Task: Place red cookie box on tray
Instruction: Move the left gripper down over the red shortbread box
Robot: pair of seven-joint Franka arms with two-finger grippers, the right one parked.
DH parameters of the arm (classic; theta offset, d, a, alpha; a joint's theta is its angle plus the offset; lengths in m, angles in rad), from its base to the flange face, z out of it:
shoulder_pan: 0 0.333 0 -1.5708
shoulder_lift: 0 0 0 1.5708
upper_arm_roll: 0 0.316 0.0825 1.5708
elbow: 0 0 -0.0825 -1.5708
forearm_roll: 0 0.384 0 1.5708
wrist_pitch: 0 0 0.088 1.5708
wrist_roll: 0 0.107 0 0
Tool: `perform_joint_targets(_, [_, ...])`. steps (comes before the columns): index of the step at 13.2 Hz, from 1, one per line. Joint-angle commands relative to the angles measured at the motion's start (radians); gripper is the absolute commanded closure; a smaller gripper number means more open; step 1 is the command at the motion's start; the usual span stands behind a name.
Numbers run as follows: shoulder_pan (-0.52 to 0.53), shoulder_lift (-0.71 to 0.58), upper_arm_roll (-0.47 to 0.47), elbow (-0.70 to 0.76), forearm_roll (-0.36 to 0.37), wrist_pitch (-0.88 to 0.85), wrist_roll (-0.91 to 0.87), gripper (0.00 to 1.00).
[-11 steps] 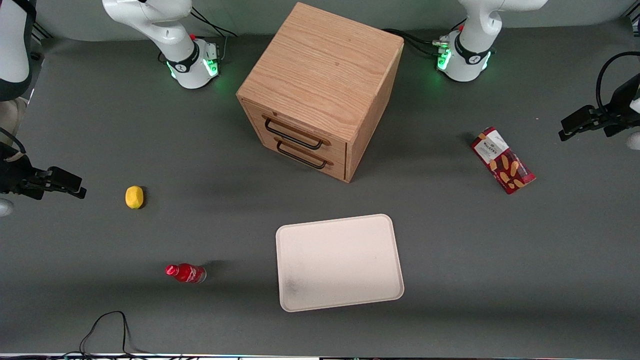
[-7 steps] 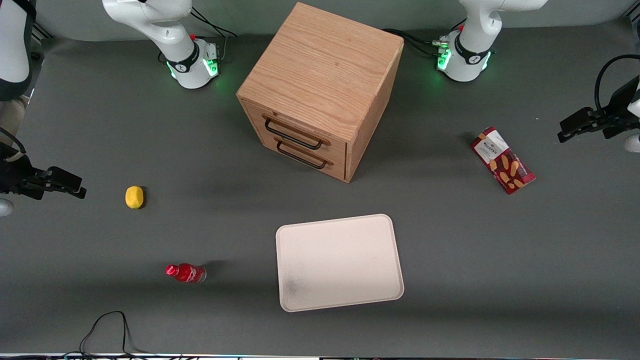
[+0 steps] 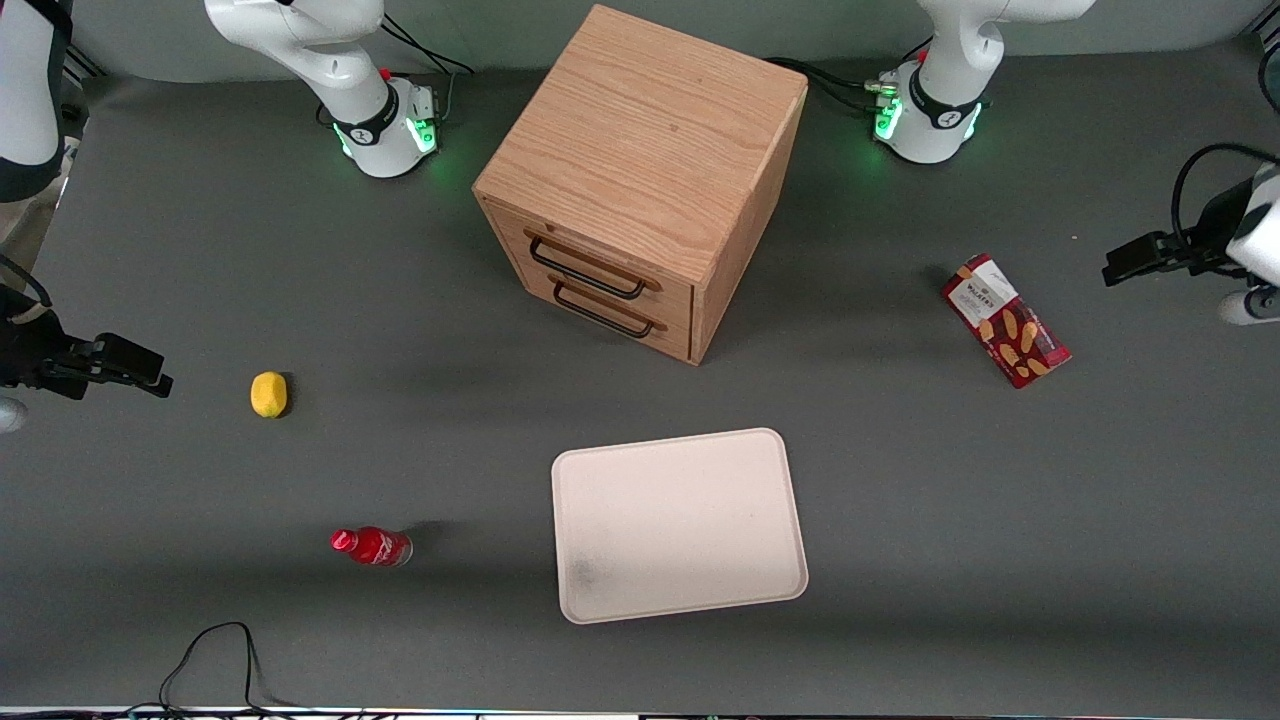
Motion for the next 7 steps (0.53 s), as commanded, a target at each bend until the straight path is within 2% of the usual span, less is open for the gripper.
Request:
perform_joint_targets(1, [0.003, -0.020, 0.021, -0.150, -0.002, 0.092, -0.227, 0.00])
perform_joint_targets(4, [0.015, -0.049, 0.021, -0.391, 0.003, 0.361, -0.432, 0.00])
perform_joint_targets(7, [0.020, -0.045, 0.021, -0.638, 0.003, 0.723, -0.462, 0.00])
